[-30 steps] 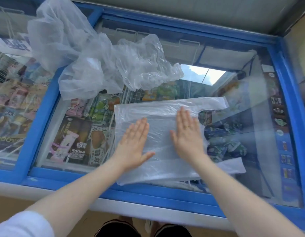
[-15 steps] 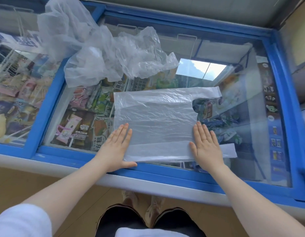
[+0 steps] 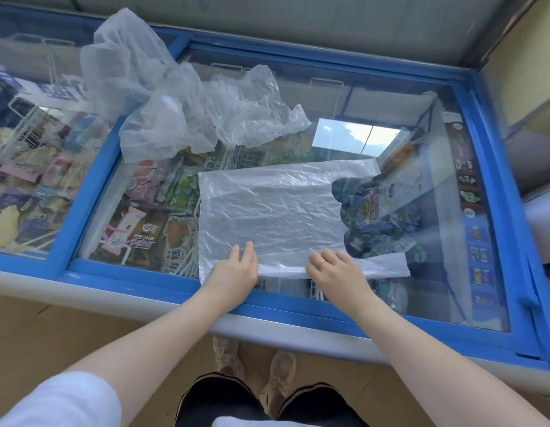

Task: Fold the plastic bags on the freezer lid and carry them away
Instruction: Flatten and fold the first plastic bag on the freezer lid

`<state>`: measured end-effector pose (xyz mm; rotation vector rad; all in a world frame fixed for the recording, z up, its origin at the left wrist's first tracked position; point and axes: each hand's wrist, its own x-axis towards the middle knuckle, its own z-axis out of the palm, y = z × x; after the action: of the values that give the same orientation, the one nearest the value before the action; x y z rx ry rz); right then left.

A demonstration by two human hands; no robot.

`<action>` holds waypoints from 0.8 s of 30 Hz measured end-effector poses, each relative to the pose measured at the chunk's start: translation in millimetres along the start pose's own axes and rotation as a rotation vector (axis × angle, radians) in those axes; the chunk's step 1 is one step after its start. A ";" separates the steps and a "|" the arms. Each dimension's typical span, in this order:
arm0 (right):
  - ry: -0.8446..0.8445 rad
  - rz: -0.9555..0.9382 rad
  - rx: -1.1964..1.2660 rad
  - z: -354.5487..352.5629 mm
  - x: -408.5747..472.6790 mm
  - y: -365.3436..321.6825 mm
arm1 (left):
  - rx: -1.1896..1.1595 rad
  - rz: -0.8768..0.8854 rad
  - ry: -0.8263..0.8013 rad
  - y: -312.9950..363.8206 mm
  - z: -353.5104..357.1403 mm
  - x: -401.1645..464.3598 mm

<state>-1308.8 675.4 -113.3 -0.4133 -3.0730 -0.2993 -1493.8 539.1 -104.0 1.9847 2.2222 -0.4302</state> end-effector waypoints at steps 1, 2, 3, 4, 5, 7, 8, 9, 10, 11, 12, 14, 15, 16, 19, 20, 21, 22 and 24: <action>-0.012 0.034 0.016 -4.8 2.1 6.1 | 0.012 0.015 0.020 4.7 -10.3 -0.4; -0.023 0.098 0.060 -7.2 2.9 12.8 | 0.017 0.027 0.001 13.3 -20.2 -1.1; -0.043 0.185 0.127 -7.8 1.6 19.5 | -0.025 0.035 -0.057 25.3 -27.9 -2.7; -0.082 0.275 0.216 -6.8 -0.5 25.2 | -0.109 0.017 -0.116 40.5 -33.7 -3.5; -0.111 0.346 0.323 -4.8 -2.3 29.4 | -0.231 -0.010 -0.138 56.2 -34.6 -3.3; -0.071 0.473 0.539 0.2 -5.9 34.0 | -0.601 0.021 -0.164 75.7 -44.9 -1.4; -0.070 0.545 0.653 -1.6 -6.6 34.0 | -0.747 0.052 -0.123 74.5 -51.5 1.7; -0.067 0.640 0.773 -6.2 -5.2 32.4 | -0.828 0.061 -0.031 66.5 -52.1 7.5; -0.030 0.741 0.871 -10.7 -1.2 30.3 | -0.848 0.038 0.075 52.8 -50.2 16.6; 0.029 0.837 0.939 -15.4 4.7 28.4 | -0.841 -0.029 0.170 32.8 -46.6 25.8; 0.080 0.930 0.995 -18.3 11.8 27.4 | -0.824 -0.111 0.231 10.1 -42.2 34.8; 0.155 1.128 1.143 -21.0 28.4 29.4 | -0.747 -0.282 0.274 -35.8 -38.0 51.9; 0.190 1.234 1.219 -22.8 38.0 32.1 | -0.728 -0.356 0.275 -55.2 -36.5 60.2; 0.214 1.332 1.265 -25.5 47.8 35.7 | -0.739 -0.424 0.262 -71.6 -36.6 67.8; 0.141 1.467 1.374 -27.2 70.4 48.4 | -0.861 -0.553 0.172 -97.2 -39.5 86.4; 0.083 1.443 1.423 -26.3 74.6 50.9 | -0.883 -0.575 0.158 -100.5 -39.6 91.0; 0.007 1.394 1.432 -26.7 76.9 51.9 | -0.897 -0.582 0.160 -102.6 -39.0 95.4; -0.054 1.336 1.394 -25.7 77.2 52.2 | -0.910 -0.577 0.163 -103.4 -39.4 100.0; -0.034 1.226 1.308 -21.5 73.4 53.5 | -0.984 -0.569 0.125 -103.5 -43.7 108.5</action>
<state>-1365.5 740.9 -78.4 -1.7627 -1.7523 1.4935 -1605.7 645.5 -80.4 0.8921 2.3249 0.6551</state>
